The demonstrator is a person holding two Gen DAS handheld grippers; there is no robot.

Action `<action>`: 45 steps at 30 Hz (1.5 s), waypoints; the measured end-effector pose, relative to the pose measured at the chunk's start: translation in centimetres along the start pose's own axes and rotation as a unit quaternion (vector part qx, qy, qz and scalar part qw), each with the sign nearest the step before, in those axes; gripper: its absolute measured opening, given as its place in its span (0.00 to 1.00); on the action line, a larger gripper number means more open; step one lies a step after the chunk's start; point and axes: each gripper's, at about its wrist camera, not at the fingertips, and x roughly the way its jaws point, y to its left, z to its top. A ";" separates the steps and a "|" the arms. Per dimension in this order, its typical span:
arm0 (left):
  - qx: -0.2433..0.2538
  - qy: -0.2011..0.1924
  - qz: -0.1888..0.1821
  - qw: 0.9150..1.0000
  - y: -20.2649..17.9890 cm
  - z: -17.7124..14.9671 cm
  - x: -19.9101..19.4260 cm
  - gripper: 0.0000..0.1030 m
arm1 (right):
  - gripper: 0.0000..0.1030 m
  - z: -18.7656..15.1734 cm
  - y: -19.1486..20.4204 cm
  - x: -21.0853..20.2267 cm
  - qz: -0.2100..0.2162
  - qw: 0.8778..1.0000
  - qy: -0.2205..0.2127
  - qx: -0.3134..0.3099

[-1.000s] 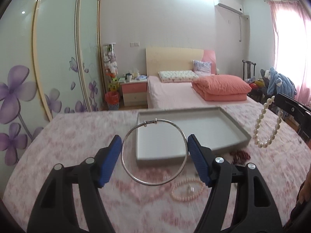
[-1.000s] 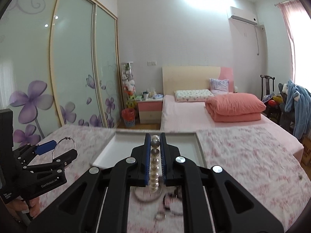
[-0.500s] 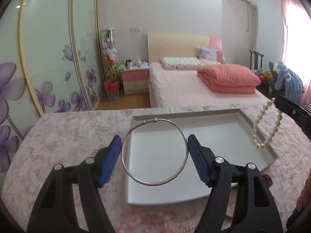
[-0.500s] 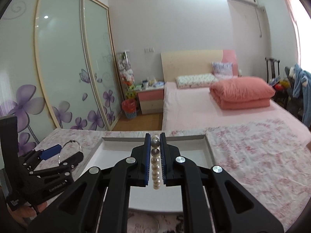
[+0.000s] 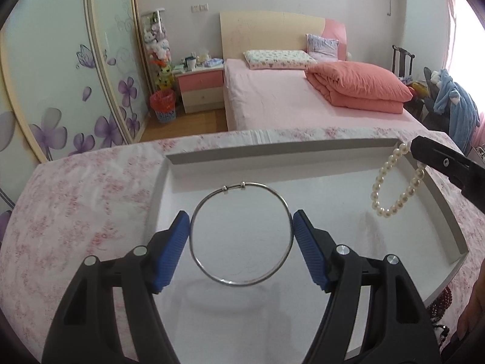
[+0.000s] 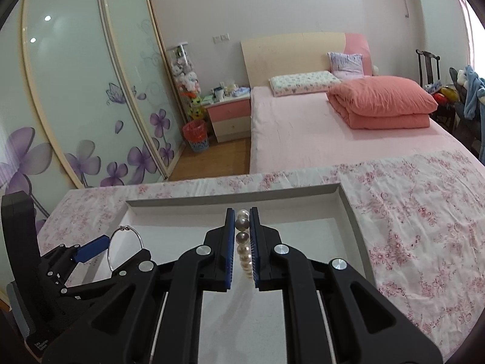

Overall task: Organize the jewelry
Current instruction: 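Open both tools to drop the bangle and pearl bracelet into the tray, then move the right tool to the black bead bracelet while the left tool reaches the pink bead bracelet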

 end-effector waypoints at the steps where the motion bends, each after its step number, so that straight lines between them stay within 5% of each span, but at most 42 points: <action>1: -0.001 0.002 -0.001 1.000 -0.1 0.0 0.2 0.67 | 0.13 -0.1 -0.1 -0.1 -0.001 1.000 0.004 0.000; 3: -0.003 0.001 0.004 1.000 -0.1 -0.1 0.1 0.77 | 0.48 -0.1 -0.2 -0.1 -0.003 1.000 0.007 -0.001; 5: -0.006 -0.004 0.008 1.000 0.1 0.0 -0.3 0.80 | 0.56 -0.3 -0.6 -1.0 -0.009 1.000 -0.011 0.000; 12: -0.030 -0.029 0.016 0.999 2.8 -0.3 -3.8 0.83 | 0.56 -0.8 -2.2 -4.9 -0.017 0.999 -0.036 0.006; 23: -0.057 -0.051 0.035 0.996 7.7 -5.5 -10.5 0.87 | 0.56 -3.3 -2.9 -11.2 -0.029 0.998 -0.056 -0.004; 32: -0.079 -0.026 0.039 0.996 11.0 -10.8 -12.9 0.89 | 0.55 -8.3 -4.7 -11.8 -0.038 0.999 0.009 0.009; 45: -0.035 -0.001 0.031 0.999 9.5 -13.5 -12.7 0.89 | 0.31 -13.8 -4.4 -10.0 -0.045 0.992 0.114 -0.023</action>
